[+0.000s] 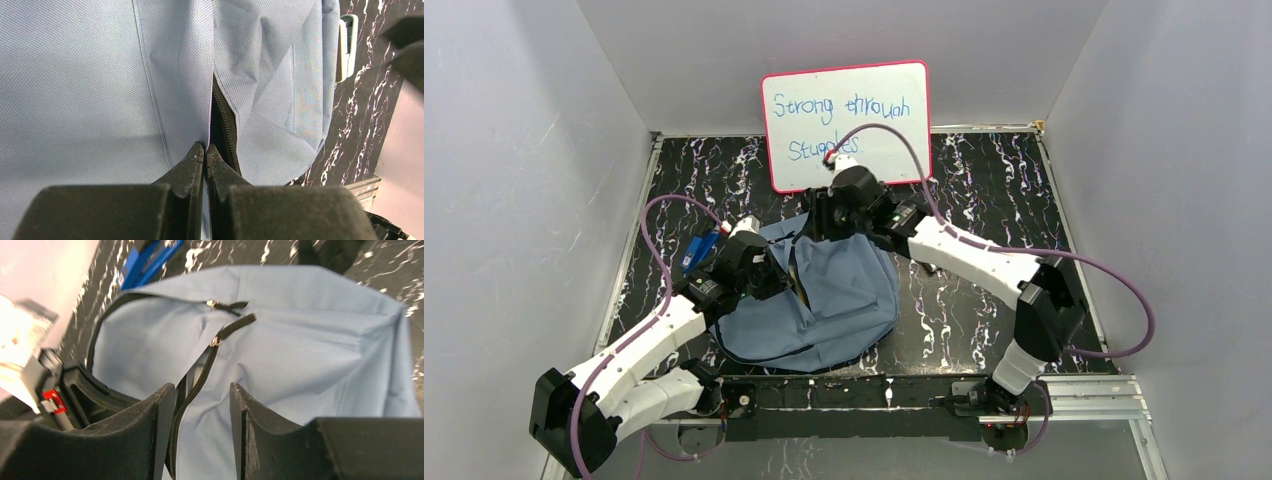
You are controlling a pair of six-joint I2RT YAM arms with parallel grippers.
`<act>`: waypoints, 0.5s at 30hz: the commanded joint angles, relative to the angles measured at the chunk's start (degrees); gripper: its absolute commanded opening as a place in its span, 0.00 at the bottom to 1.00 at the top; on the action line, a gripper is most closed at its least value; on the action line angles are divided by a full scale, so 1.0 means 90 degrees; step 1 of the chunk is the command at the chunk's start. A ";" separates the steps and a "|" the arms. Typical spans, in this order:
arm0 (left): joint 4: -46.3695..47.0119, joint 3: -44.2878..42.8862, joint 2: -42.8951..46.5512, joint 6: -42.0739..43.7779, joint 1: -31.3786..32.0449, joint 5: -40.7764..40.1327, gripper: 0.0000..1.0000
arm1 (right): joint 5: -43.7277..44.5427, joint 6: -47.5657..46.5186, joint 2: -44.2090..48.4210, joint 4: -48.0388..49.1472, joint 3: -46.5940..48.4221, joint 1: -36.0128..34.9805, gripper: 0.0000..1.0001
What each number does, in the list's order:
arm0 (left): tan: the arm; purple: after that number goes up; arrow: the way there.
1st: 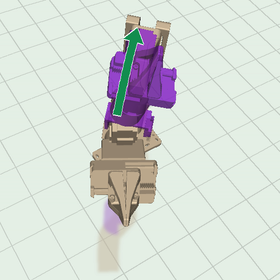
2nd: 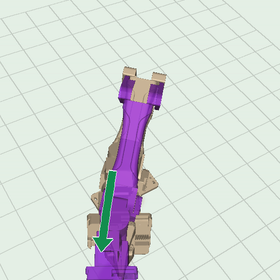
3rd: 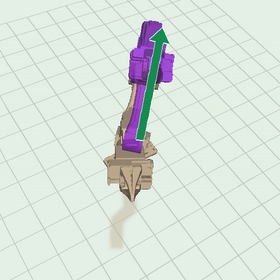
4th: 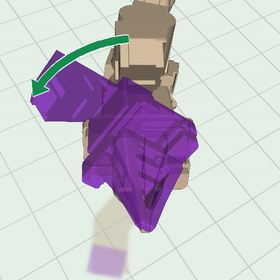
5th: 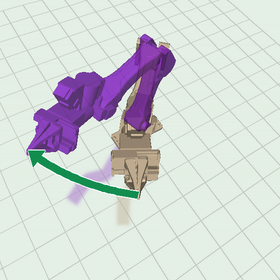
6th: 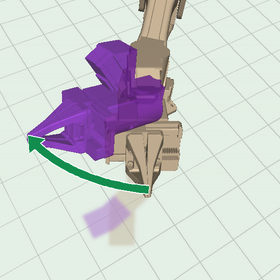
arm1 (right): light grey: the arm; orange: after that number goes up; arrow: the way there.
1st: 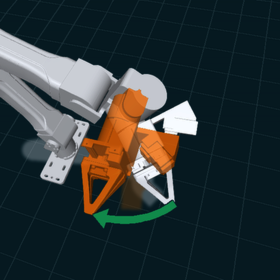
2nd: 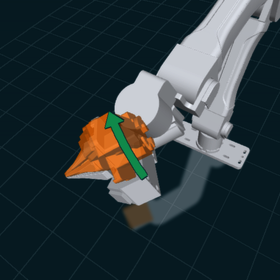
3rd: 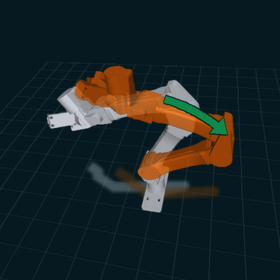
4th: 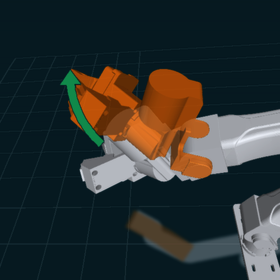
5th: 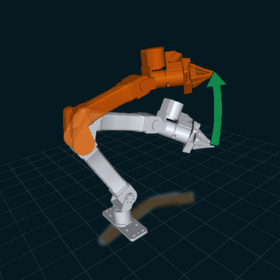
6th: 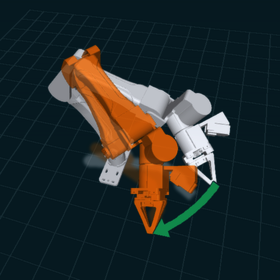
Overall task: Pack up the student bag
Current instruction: Adjust the student bag at the center of the board.
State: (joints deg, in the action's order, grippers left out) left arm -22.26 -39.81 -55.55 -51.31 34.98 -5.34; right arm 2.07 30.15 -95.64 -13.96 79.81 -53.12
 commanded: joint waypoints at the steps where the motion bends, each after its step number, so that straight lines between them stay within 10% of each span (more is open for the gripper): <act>1: 0.0145 0.0058 0.0042 -0.0032 0.0000 0.0014 0.00 | 0.0284 0.0932 0.0306 -0.0170 0.0224 0.0282 0.54; 15: 0.0260 0.0109 -0.0001 -0.0055 0.0000 0.0128 0.00 | -0.0538 0.2169 -0.0741 0.0103 0.0963 0.0356 0.53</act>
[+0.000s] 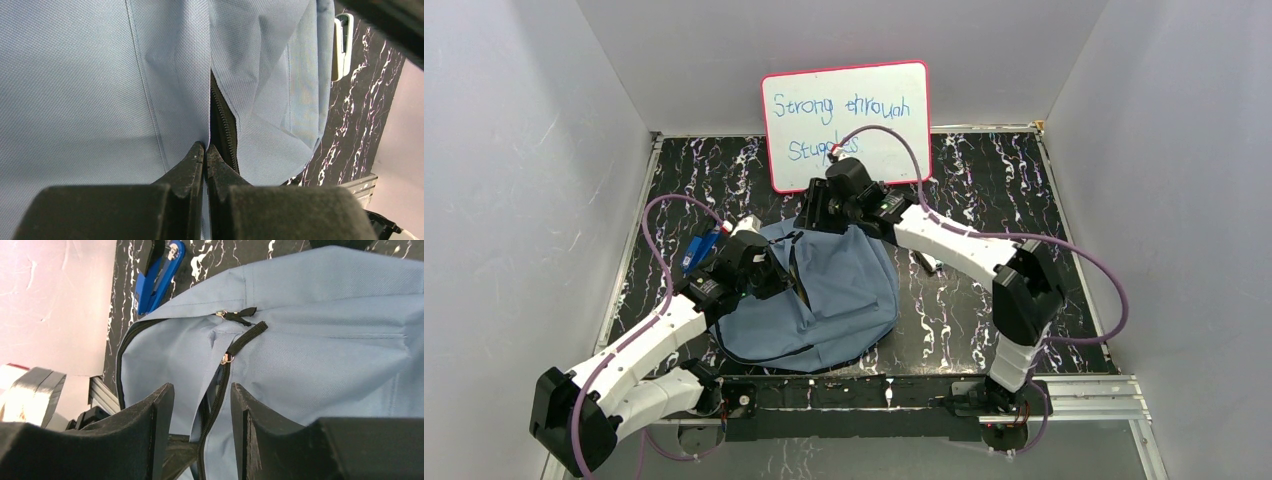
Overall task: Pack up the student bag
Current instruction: Adjust the student bag at the center of the board, then zip the student bag at the center of the board.
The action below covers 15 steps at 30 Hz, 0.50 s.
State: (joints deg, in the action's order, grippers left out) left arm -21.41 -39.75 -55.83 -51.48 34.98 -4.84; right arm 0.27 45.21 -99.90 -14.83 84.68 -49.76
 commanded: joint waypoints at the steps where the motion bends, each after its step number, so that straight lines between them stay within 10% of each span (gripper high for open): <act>1: 0.0178 0.0114 0.0039 -0.0042 0.0000 0.0078 0.00 | -0.0358 0.0602 -0.0364 0.0164 0.0453 -0.0012 0.53; 15: 0.0263 0.0271 0.0090 -0.0068 0.0000 0.0181 0.00 | -0.0367 0.1354 -0.1421 -0.0072 0.0746 0.0010 0.50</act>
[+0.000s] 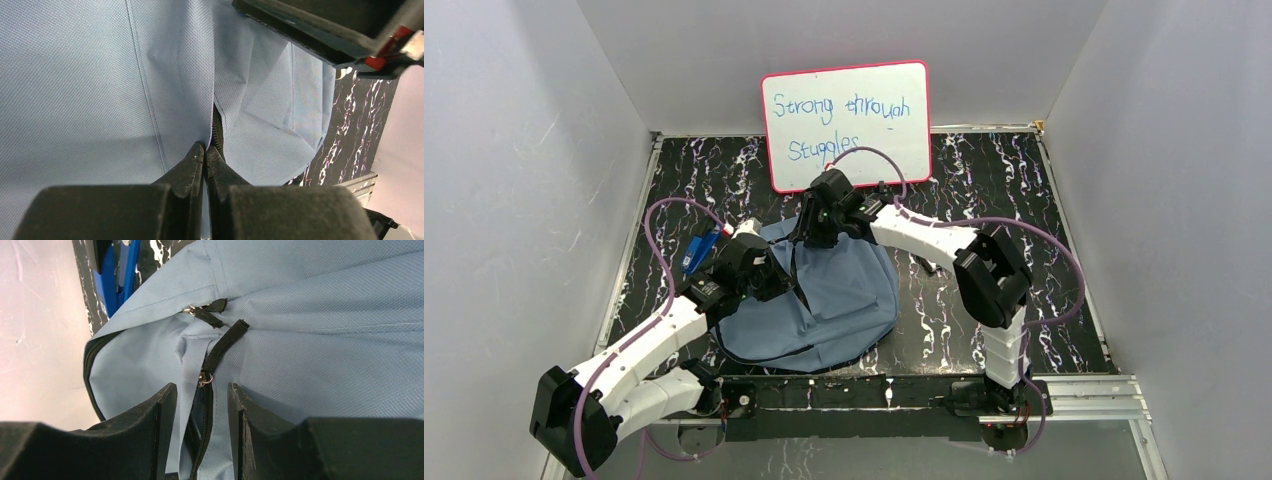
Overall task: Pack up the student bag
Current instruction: Zip the student bag at the center of the board.
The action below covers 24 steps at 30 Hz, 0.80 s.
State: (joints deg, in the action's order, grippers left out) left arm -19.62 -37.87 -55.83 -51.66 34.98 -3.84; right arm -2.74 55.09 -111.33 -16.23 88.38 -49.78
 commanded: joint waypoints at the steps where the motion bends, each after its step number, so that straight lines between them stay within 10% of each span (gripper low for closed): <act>1: 0.0066 0.0072 0.0090 -0.0056 0.0000 0.0073 0.00 | -0.0041 0.0277 -0.0208 0.0103 0.0344 0.0030 0.50; 24: 0.0009 0.0208 0.0211 -0.0008 0.0000 0.0084 0.00 | -0.0469 0.0519 -0.0962 0.0119 0.0519 0.0383 0.48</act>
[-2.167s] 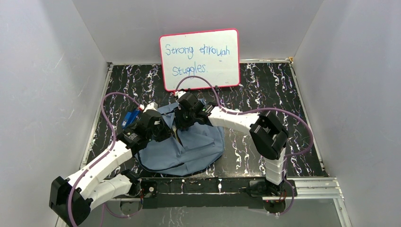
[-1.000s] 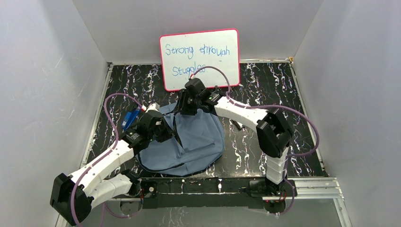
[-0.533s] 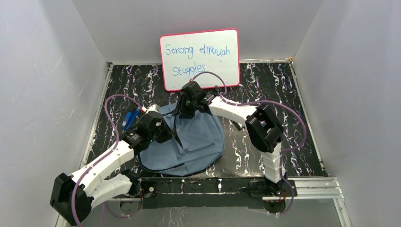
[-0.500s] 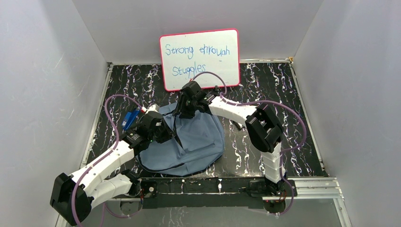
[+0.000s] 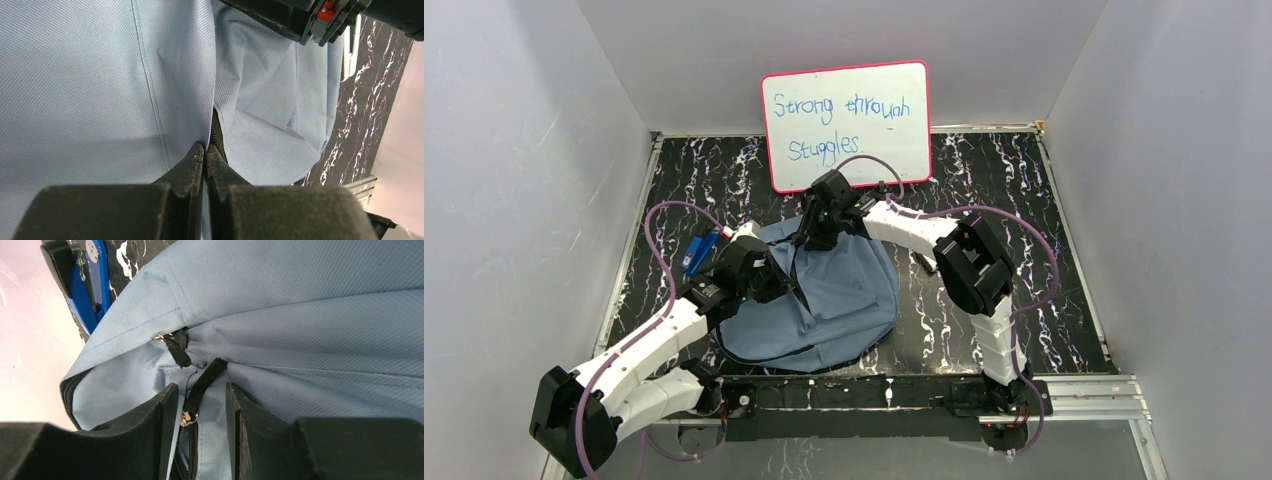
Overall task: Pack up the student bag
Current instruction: Zip the student bag at the center of the board.
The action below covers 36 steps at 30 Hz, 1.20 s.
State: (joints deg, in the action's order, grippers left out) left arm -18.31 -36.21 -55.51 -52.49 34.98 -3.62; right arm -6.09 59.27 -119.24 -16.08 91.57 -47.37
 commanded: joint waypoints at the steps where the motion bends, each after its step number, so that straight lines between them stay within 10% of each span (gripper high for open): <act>1: -0.0143 0.0049 0.0205 0.0089 0.0000 0.0073 0.00 | -0.0120 0.0056 -0.0102 0.0106 0.0172 0.0132 0.47; 26: -0.0206 0.0193 0.0497 0.0121 0.0000 0.0077 0.01 | -0.0557 -0.0504 -0.0022 0.0556 0.0281 0.0222 0.00; 36: -0.0730 -0.0431 0.0903 -0.0014 0.0000 -0.0356 0.49 | -0.0512 -0.0975 0.0643 0.1561 -0.0391 0.0216 0.00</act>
State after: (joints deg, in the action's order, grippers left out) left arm -22.65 -35.55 -48.95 -52.31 34.98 -4.08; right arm -10.90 53.04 -119.31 -9.80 89.80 -45.71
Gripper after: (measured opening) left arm 0.462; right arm 0.021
